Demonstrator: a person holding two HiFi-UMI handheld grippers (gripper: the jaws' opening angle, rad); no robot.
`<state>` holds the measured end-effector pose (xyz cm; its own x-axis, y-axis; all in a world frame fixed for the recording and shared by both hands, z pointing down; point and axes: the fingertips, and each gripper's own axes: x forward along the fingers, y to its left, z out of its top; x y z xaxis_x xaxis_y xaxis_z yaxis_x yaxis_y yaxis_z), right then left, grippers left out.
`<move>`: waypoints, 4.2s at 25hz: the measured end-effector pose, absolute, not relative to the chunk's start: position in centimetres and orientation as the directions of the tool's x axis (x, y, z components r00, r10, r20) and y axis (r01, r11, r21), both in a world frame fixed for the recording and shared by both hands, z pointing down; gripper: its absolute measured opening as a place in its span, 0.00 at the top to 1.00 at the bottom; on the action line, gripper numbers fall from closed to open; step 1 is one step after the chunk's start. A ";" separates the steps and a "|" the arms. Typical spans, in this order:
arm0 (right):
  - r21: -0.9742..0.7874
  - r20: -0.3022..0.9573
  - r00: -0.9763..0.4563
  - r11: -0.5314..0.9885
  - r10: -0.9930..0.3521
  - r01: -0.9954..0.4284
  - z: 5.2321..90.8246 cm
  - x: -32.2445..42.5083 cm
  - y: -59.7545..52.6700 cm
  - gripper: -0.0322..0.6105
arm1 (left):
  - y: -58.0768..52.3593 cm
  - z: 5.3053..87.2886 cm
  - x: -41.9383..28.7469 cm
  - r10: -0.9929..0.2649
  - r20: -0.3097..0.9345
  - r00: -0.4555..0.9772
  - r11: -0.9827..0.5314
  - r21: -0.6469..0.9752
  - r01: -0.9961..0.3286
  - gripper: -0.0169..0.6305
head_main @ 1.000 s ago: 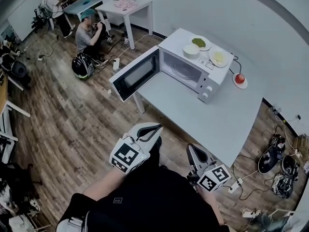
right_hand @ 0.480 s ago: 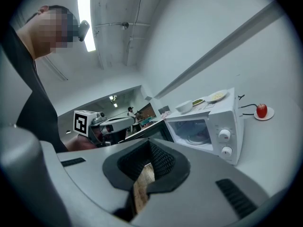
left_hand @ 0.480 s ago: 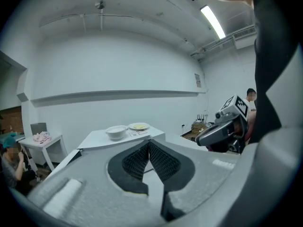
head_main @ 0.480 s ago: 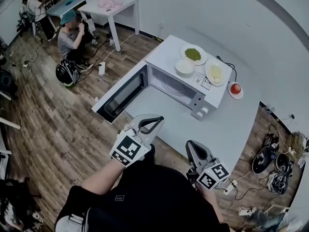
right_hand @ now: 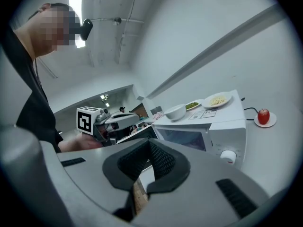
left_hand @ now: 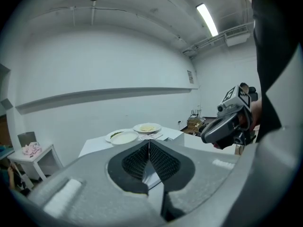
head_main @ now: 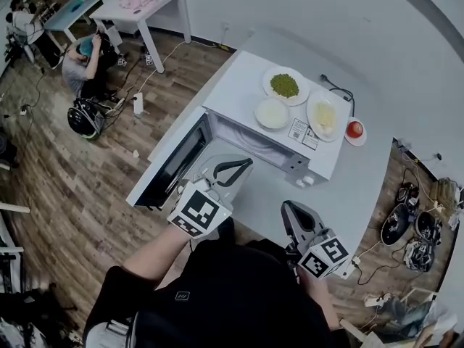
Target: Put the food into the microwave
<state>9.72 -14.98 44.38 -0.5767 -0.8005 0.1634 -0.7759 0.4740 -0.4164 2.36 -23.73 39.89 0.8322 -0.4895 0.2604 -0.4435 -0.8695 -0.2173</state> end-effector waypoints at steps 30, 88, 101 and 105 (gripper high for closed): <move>-0.491 0.193 -0.568 0.422 -0.800 -0.762 46.3 15.7 -15.8 0.93 | -32.2 45.9 9.4 -0.536 0.638 0.552 -0.740 -0.670 0.056 0.74; -0.512 0.314 -0.708 0.515 -0.633 -0.688 48.9 9.4 -15.7 0.93 | -22.2 50.2 2.0 -0.697 0.520 0.494 -0.503 -0.845 0.179 0.85; -0.530 0.356 -0.642 0.419 -0.679 -0.737 50.3 11.4 -14.8 0.93 | -26.8 57.4 5.2 -0.700 0.499 0.511 -0.411 -0.867 0.283 0.84; -0.551 0.365 -0.603 0.358 -0.709 -0.754 51.2 12.8 -14.2 0.93 | -27.7 60.4 6.4 -0.654 0.544 0.525 -0.464 -0.837 0.289 0.84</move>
<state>12.76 -14.15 51.19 -0.6030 -0.7093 0.3650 -0.7541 0.3576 -0.5508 6.41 -27.67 60.38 0.5251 -0.6544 0.5440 0.2888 -0.4643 -0.8373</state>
